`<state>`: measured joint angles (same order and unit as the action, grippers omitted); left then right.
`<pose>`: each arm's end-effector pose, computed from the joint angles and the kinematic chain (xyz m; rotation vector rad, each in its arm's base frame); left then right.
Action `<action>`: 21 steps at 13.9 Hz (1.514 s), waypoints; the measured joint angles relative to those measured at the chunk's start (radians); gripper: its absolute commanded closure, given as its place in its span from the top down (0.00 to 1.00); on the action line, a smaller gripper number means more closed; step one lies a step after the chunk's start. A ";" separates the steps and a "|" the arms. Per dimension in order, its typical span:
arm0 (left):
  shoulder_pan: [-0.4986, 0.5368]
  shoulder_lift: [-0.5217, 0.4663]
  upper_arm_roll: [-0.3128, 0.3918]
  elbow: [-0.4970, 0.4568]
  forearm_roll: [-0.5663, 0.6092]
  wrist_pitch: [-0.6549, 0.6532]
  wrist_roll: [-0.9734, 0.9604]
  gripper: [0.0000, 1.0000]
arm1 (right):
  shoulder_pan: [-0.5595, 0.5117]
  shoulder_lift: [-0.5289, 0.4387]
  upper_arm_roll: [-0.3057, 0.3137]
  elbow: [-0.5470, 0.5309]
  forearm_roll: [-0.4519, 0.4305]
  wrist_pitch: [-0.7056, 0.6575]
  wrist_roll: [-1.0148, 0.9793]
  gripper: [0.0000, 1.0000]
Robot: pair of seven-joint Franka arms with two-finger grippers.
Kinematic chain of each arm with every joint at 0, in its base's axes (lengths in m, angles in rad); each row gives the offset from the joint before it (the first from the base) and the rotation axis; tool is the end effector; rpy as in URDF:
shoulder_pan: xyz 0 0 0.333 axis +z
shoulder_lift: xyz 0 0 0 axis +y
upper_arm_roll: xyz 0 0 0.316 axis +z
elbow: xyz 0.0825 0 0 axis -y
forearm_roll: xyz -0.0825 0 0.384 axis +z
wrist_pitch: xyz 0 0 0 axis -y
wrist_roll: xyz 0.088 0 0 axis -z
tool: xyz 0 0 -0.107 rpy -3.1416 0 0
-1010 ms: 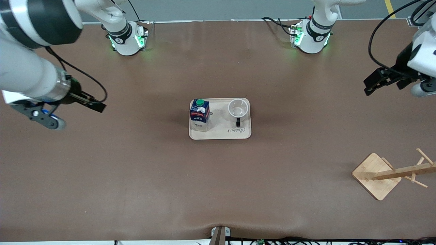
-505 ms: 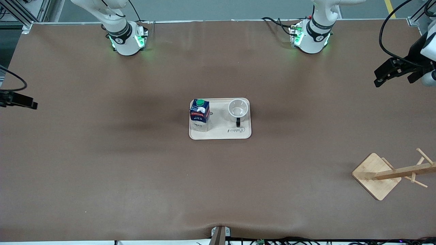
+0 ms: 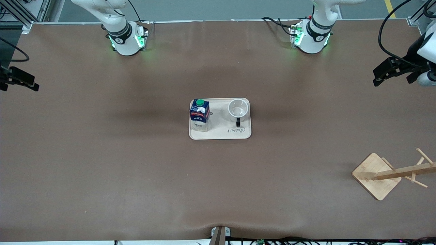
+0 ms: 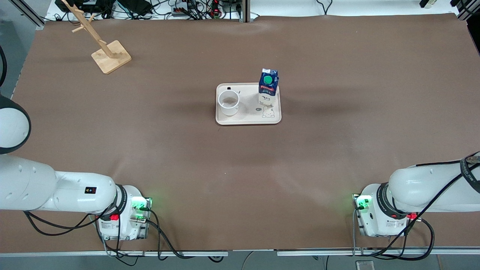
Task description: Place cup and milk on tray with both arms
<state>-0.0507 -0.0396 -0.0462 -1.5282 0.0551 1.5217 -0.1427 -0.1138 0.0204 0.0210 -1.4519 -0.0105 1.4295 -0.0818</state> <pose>0.5354 -0.0465 0.6619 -3.0876 -0.0763 -0.0612 0.5438 -0.0520 0.6565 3.1346 -0.0192 -0.0682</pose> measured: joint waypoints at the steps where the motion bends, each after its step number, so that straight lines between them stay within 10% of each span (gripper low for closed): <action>1: 0.000 -0.002 0.000 -0.003 0.000 -0.001 0.002 1.00 | 0.000 -0.011 0.000 0.019 0.000 -0.009 0.000 1.00; 21: -0.001 -0.028 -0.050 -0.013 0.000 -0.054 0.019 1.00 | -0.004 -0.014 -0.012 0.052 -0.002 -0.059 0.000 1.00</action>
<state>-0.0513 -0.0678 -0.0963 -1.5416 0.0551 1.4673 -0.1235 -0.1175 0.0060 0.0089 -1.3999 -0.0128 1.3707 -0.0818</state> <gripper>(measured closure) 0.000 0.000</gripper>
